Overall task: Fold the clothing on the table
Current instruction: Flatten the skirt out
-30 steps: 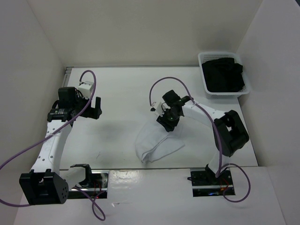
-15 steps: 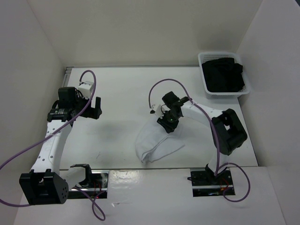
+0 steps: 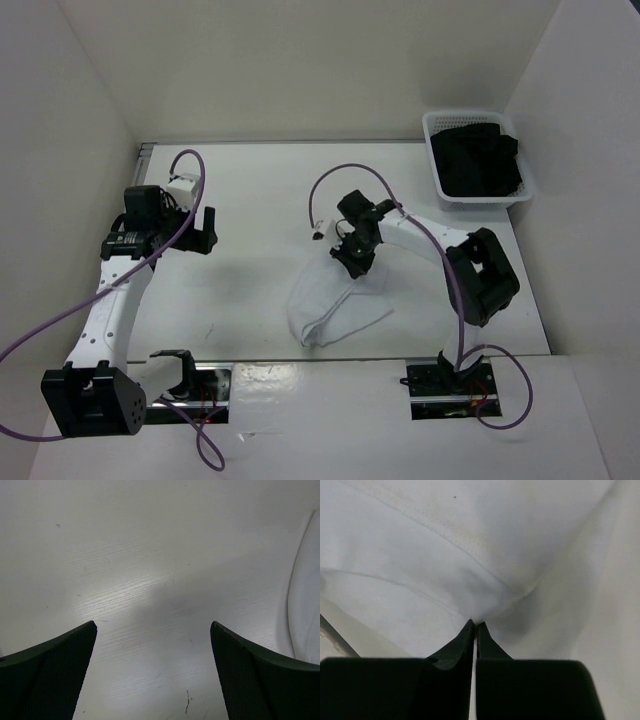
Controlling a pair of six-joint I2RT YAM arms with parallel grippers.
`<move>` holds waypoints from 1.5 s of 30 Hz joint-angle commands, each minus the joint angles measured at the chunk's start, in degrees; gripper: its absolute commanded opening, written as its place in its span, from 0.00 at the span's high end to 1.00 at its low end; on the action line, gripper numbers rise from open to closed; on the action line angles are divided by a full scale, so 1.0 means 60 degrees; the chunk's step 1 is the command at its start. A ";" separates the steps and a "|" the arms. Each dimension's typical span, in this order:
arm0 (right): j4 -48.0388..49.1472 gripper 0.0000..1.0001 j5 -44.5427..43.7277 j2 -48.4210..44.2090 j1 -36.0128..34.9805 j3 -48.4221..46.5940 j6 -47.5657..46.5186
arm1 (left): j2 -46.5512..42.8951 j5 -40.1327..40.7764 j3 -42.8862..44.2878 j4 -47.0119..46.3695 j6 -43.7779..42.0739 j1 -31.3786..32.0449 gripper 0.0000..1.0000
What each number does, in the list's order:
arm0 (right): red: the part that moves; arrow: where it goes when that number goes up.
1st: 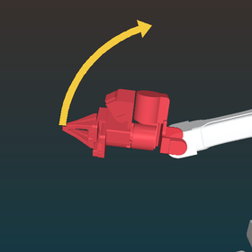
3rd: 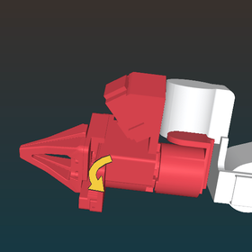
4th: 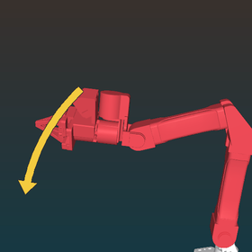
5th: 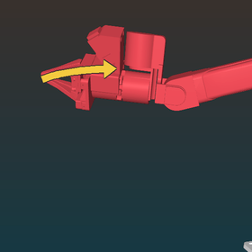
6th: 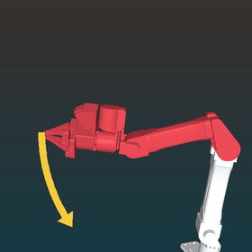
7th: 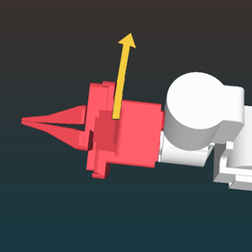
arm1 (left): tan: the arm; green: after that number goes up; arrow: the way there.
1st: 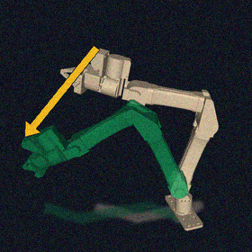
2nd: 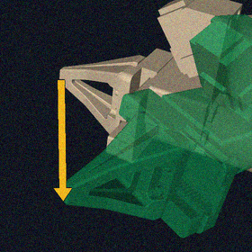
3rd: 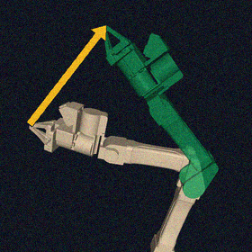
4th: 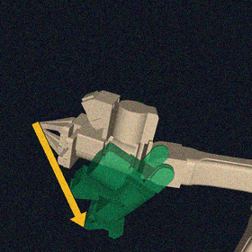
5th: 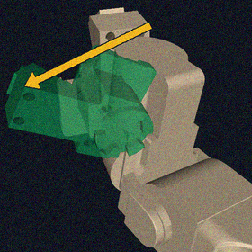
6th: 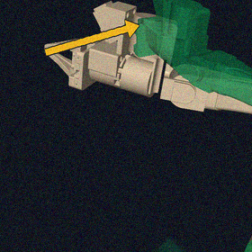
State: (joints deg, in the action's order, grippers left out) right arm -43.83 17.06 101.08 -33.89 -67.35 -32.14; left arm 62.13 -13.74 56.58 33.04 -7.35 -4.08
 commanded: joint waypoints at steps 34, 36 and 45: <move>0.2398 0.75 0.1916 0.4948 -0.1868 -0.8680 0.5457 | -0.0072 0.0078 0.0356 -0.0072 0.0010 0.0035 0.00; 0.1742 0.40 0.2238 0.5664 -0.1502 -0.9558 0.5752 | -0.0072 0.0078 0.0356 -0.0072 0.0010 0.0035 0.00; 0.1838 0.25 0.1450 0.3607 -0.0973 -0.7705 0.5020 | -0.0072 0.0078 0.0356 -0.0072 0.0010 0.0035 0.00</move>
State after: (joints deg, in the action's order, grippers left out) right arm -35.31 26.83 133.08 -39.42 -117.91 -1.19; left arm 62.15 -12.91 56.64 33.04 -7.29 -3.97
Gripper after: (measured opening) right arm 0.748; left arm 1.001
